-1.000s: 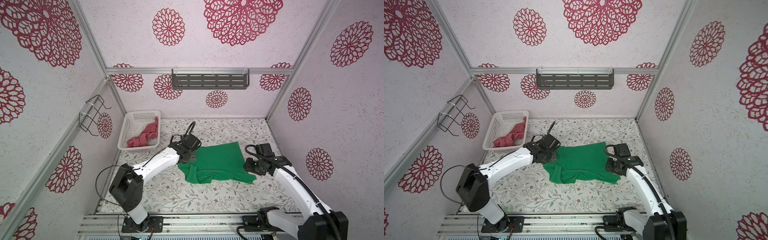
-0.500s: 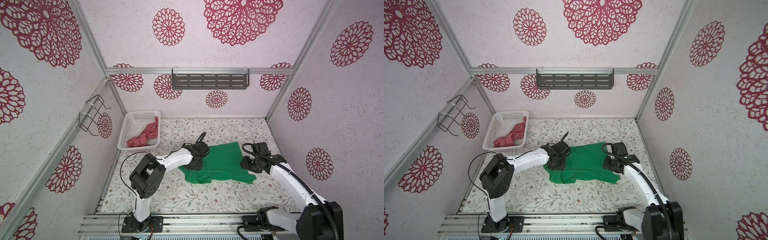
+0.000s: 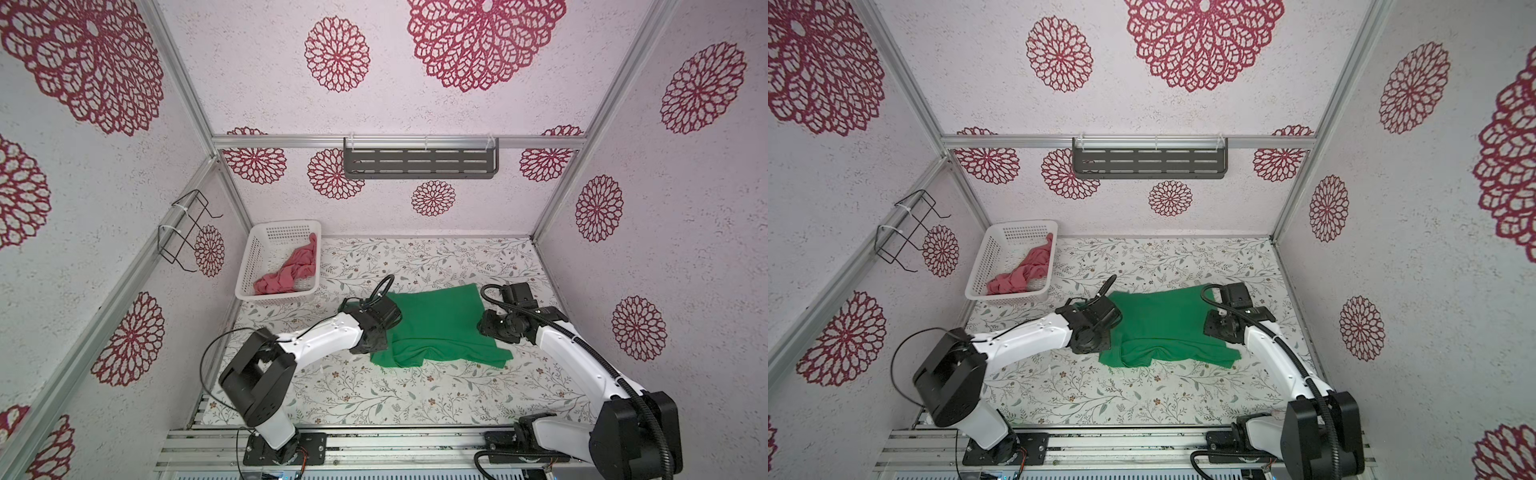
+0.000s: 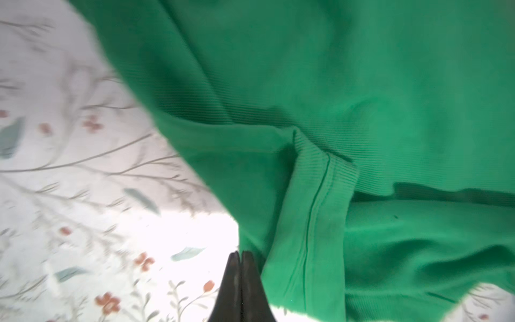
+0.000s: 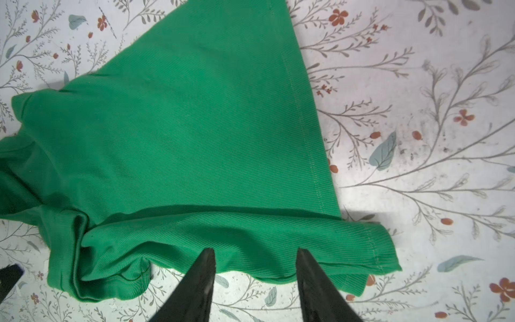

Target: Fold and stack the tank tops

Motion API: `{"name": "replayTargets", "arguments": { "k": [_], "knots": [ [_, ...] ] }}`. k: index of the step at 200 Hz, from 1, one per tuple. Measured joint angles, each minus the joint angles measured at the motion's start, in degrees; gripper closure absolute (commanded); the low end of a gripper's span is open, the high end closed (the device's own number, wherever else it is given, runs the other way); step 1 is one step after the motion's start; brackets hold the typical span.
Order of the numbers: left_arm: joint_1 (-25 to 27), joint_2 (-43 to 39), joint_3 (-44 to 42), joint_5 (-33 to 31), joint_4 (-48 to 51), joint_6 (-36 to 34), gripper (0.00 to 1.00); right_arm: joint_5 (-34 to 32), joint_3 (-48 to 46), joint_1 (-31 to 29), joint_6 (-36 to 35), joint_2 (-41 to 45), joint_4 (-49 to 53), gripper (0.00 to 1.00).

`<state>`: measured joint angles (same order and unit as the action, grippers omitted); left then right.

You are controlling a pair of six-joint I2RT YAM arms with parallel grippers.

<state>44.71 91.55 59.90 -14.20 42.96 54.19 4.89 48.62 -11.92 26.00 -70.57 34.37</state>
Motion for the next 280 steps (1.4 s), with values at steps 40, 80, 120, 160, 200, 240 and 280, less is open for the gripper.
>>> {"name": "replayTargets", "arguments": {
  "k": [40, 80, 120, 160, 200, 240, 280],
  "knots": [
    [0.0, -2.5, 0.7, -2.0, 2.3, 1.5, 0.73, 0.1, 0.0, -1.0, 0.1, -0.7, -0.3, 0.51],
    [2.1, 13.7, 20.3, -5.1, 9.0, -4.3, 0.58, -0.2, 0.0, -1.6, 0.1, -0.9, -0.7, 0.51],
    [3.8, 23.5, 27.4, -4.0, 9.2, -8.7, 0.53, -0.6, 0.0, -1.7, 0.1, -0.9, -0.3, 0.51],
    [3.8, 27.5, 26.7, -2.3, 8.9, -9.2, 0.54, -0.7, 0.0, -1.7, 0.1, -0.9, -0.2, 0.51],
    [3.8, 27.6, 24.8, -2.0, 7.5, -8.5, 0.89, -0.7, 0.0, -1.7, 0.0, -1.0, -0.2, 0.51],
    [3.7, 25.2, 21.6, -3.8, 6.2, -6.9, 1.0, -0.7, 0.0, -1.7, 0.0, -1.1, -0.2, 0.51],
    [3.7, 11.8, 13.4, -7.1, 6.5, -3.3, 1.0, -0.7, 0.0, -1.7, 0.0, -1.4, -0.2, 0.51]
  ]
}}
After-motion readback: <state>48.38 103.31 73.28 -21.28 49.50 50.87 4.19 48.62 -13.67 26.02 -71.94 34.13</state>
